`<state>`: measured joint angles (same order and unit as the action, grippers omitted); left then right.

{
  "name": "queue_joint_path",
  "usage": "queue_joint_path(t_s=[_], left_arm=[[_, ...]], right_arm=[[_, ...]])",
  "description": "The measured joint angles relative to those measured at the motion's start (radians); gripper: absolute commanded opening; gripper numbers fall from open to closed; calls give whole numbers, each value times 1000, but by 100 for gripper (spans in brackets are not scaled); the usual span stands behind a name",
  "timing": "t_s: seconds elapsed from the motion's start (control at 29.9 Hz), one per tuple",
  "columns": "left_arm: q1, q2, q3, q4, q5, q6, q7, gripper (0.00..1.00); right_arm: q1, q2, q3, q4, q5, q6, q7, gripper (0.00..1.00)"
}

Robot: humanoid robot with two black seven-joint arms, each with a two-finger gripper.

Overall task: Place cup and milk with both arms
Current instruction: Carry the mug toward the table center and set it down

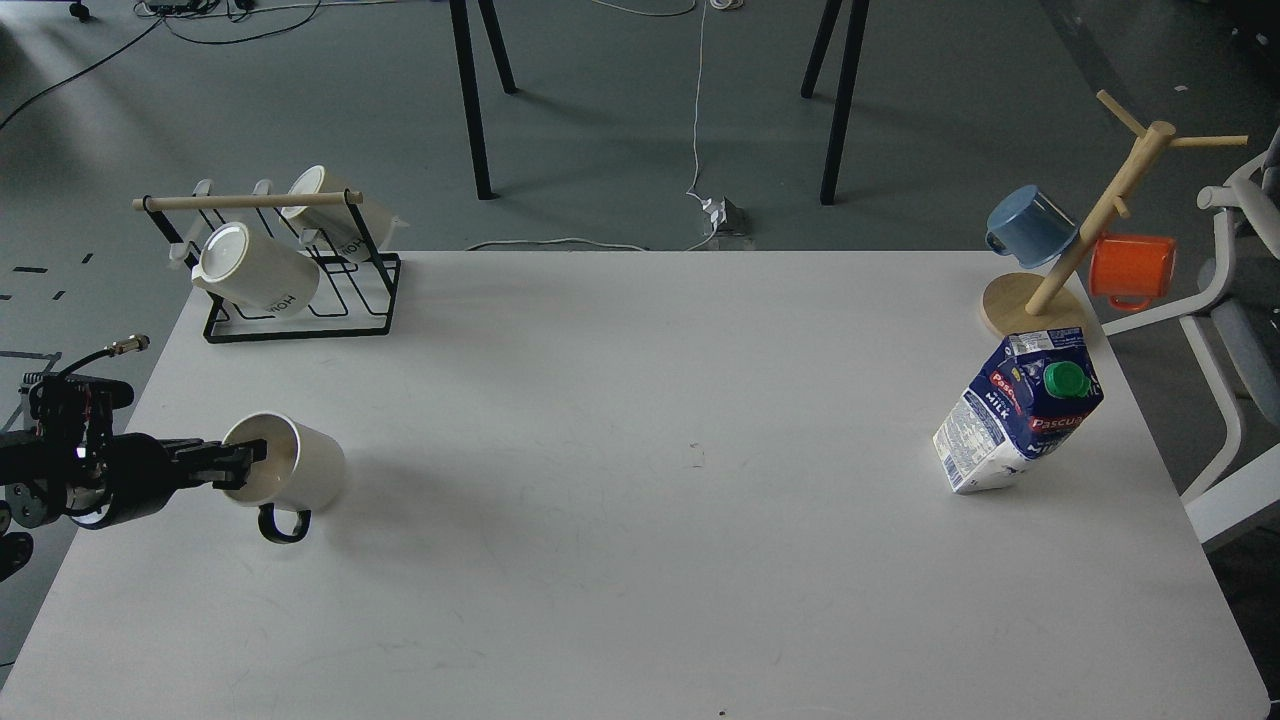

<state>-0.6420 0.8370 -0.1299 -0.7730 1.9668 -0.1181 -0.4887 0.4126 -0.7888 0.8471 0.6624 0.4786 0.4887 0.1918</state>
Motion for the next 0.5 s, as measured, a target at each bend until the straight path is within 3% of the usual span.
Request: queue_joint_path(t_s=[0.23, 0.5], left_arm=[[-147, 6, -14, -156, -3, -89, 0, 3], [-235, -246, -12, -175, 3, -206, 0, 5]], right_arm=[[0, 0, -2, -2, -1, 0, 0, 99], [3, -3, 4, -43, -1, 0, 0, 99]])
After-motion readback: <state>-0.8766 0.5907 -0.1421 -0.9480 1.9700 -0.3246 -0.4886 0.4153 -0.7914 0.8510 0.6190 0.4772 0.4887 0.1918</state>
